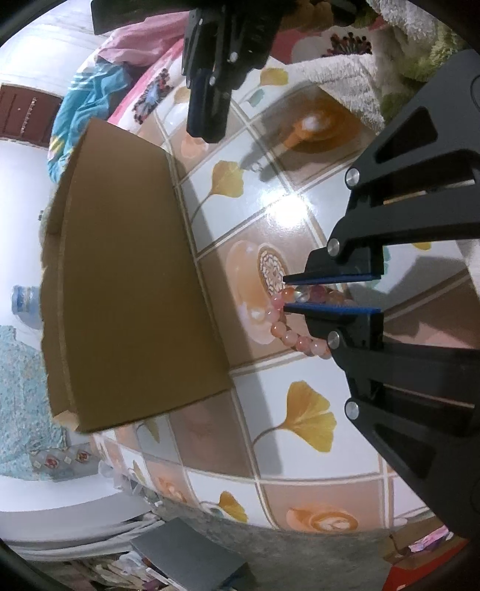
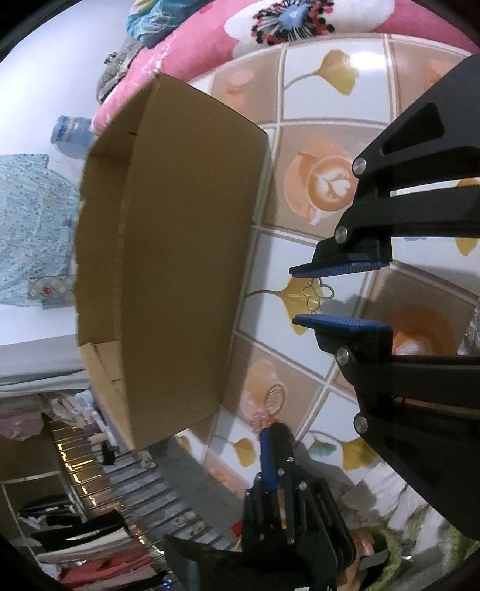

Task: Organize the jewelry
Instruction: 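Lift the bracelet and earring with both tools up over the cardboard box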

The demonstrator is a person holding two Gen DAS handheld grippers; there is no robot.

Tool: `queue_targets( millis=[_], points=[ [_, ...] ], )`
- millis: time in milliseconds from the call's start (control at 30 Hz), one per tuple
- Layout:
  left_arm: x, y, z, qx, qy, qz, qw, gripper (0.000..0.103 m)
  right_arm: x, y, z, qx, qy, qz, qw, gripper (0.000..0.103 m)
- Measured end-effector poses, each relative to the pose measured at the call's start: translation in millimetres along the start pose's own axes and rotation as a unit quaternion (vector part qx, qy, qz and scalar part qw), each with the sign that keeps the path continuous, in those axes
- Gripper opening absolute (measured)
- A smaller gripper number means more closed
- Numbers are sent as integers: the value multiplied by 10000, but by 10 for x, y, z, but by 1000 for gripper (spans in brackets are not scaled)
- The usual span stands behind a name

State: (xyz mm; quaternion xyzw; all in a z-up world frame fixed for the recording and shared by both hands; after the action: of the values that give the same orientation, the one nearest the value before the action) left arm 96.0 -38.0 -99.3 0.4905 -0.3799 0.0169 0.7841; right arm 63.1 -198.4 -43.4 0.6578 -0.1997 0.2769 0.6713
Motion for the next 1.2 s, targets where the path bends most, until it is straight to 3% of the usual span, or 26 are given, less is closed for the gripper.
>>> queue_targets(
  millis=[367, 567, 767, 967, 1200],
  points=[
    [457, 777, -29, -640, 324, 791, 9943, 8, 548, 527, 94, 406, -392, 718, 9958, 20],
    [1032, 1254, 184, -1018, 44, 1306, 9862, 8, 1036, 759, 164, 725, -507, 1188, 9890, 20],
    [1568, 1330, 288, -1161, -190, 1537, 9811, 8, 1510, 780, 284, 1079, -643, 1363, 9827, 20],
    [1911, 823, 234, -1137, -173, 1060, 9877, 8, 1782, 498, 474, 1287, -893, 1219, 9801, 20],
    [1837, -61, 7, -1012, 47, -188, 9947, 8, 1815, 166, 625, 1511, -1085, 1010, 9773, 20]
  ],
)
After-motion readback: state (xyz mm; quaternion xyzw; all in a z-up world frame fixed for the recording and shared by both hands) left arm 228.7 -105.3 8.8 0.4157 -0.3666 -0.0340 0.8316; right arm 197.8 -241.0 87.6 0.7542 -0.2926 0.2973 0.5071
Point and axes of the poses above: each gripper's, at about its wrist camera, not at the fingertips, and y roughly against the way its jaws point, z to its right, x to its top, the point moved 9 cm from there along -y, roughly the way its jaws point, and after that the axes turned 11 degrees about -x, right-handed, at the moved point
